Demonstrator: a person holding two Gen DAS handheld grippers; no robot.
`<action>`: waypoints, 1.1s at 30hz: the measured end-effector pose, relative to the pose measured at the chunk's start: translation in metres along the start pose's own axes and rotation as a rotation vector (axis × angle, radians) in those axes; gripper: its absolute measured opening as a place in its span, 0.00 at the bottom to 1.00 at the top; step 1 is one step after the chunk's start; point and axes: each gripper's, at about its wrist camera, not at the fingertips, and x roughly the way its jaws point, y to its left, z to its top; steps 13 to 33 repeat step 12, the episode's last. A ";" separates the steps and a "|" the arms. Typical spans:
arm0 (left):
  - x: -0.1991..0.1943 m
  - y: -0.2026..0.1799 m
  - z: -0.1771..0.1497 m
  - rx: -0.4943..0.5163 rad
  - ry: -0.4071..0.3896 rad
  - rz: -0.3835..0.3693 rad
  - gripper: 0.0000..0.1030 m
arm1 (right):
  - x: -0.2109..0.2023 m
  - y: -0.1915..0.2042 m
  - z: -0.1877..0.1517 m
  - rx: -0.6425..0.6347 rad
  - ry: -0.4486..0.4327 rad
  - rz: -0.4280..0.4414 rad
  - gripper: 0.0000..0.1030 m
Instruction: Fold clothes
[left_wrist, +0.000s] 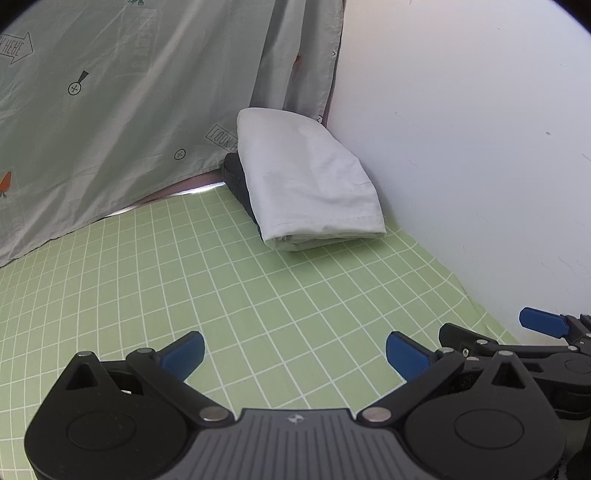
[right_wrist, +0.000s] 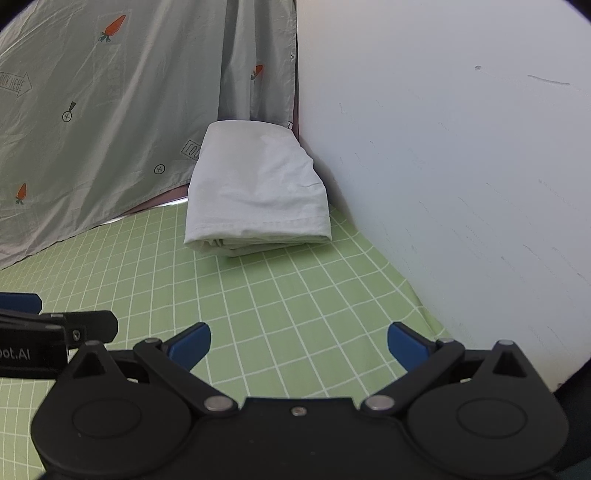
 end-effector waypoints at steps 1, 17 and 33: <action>-0.001 0.000 -0.001 -0.003 0.000 -0.001 1.00 | -0.001 -0.001 -0.002 -0.002 0.001 -0.001 1.00; -0.009 -0.002 -0.009 -0.011 -0.005 -0.003 1.00 | -0.008 -0.006 -0.008 -0.006 0.000 -0.003 1.00; -0.009 -0.002 -0.009 -0.011 -0.005 -0.003 1.00 | -0.008 -0.006 -0.008 -0.006 0.000 -0.003 1.00</action>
